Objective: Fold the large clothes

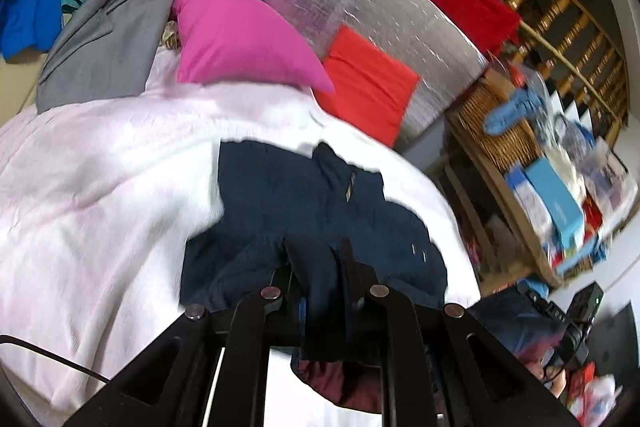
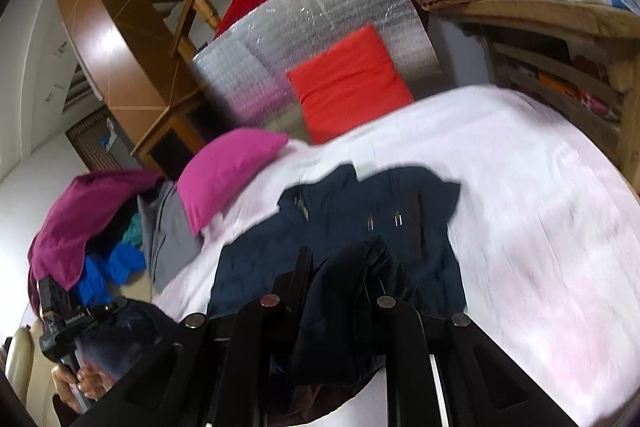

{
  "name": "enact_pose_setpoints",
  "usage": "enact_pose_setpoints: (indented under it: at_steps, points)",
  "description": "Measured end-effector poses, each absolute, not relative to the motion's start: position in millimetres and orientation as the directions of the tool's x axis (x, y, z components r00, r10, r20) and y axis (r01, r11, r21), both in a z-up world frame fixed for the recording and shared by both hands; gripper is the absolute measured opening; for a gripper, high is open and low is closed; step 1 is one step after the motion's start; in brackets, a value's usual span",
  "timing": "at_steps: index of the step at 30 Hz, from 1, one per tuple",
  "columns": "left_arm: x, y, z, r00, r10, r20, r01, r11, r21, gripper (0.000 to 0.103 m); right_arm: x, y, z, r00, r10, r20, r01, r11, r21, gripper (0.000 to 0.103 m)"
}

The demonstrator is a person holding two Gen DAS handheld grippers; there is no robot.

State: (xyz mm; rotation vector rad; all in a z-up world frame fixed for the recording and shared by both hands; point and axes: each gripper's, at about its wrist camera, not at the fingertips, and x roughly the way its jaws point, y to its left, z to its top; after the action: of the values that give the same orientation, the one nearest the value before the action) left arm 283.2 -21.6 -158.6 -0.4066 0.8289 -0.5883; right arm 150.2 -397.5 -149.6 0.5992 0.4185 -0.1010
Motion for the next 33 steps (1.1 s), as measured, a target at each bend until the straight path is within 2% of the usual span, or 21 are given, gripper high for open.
enact_pose_setpoints:
  at_steps: [5, 10, 14, 18, 22, 25, 26, 27, 29, 30, 31, 33]
  points:
    - [343.4, -44.8, -171.6, 0.574, -0.600, -0.558, 0.286, 0.785, -0.550, 0.013, 220.2, -422.4, -146.6, 0.914, -0.013, -0.407, 0.240, 0.824, 0.513, 0.016]
    - [405.2, -70.3, -199.0, 0.598, -0.515, -0.614, 0.224, 0.843, -0.489, 0.013, 296.0, -450.2, -169.0, 0.892, -0.040, -0.450, 0.298, 0.801, 0.519, 0.016]
    - [451.4, -72.4, -230.0, 0.569, -0.525, -0.633, 0.156, 0.825, -0.543, 0.013, 350.8, -473.5, -196.7, 0.874, -0.061, -0.482, 0.349, 0.769, 0.536, 0.016]
    - [473.2, -86.9, -250.5, 0.569, -0.490, -0.660, 0.131, 0.847, -0.515, 0.013, 386.5, -487.8, -221.3, 0.858, -0.070, -0.508, 0.389, 0.734, 0.556, 0.016]
    - [480.2, -97.3, -253.2, 0.596, -0.488, -0.638, 0.162, 0.851, -0.500, 0.017, 402.5, -497.9, -240.0, 0.847, -0.093, -0.524, 0.424, 0.712, 0.560, 0.016]
    - [481.5, -100.3, -252.2, 0.586, -0.484, -0.650, 0.178, 0.860, -0.479, 0.019, 404.5, -515.6, -259.7, 0.845, -0.027, -0.534, 0.432, 0.624, 0.652, 0.019]
    - [480.6, -98.5, -250.4, 0.582, -0.494, -0.646, 0.179, 0.853, -0.491, 0.023, 402.6, -522.6, -266.1, 0.853, 0.007, -0.523, 0.420, 0.585, 0.694, 0.020]
    - [479.2, -96.1, -248.0, 0.581, -0.507, -0.637, 0.178, 0.843, -0.508, 0.026, 399.9, -527.3, -270.1, 0.860, 0.036, -0.510, 0.408, 0.553, 0.726, 0.022]
    - [475.1, -92.4, -241.5, 0.582, -0.531, -0.616, 0.179, 0.823, -0.539, 0.044, 391.6, -538.2, -275.7, 0.882, 0.084, -0.463, 0.371, 0.481, 0.794, 0.027]
    - [471.7, -91.9, -236.9, 0.589, -0.542, -0.599, 0.189, 0.813, -0.550, 0.048, 385.4, -542.2, -275.0, 0.892, 0.077, -0.445, 0.364, 0.462, 0.809, 0.035]
    - [467.8, -92.8, -232.0, 0.600, -0.548, -0.583, 0.202, 0.809, -0.552, 0.056, 379.5, -544.8, -271.9, 0.901, 0.063, -0.430, 0.358, 0.452, 0.817, 0.055]
    - [461.9, -98.0, -223.7, 0.612, -0.542, -0.576, 0.220, 0.816, -0.534, 0.065, 359.8, -549.2, -262.4, 0.919, -0.003, -0.394, 0.353, 0.446, 0.822, 0.084]
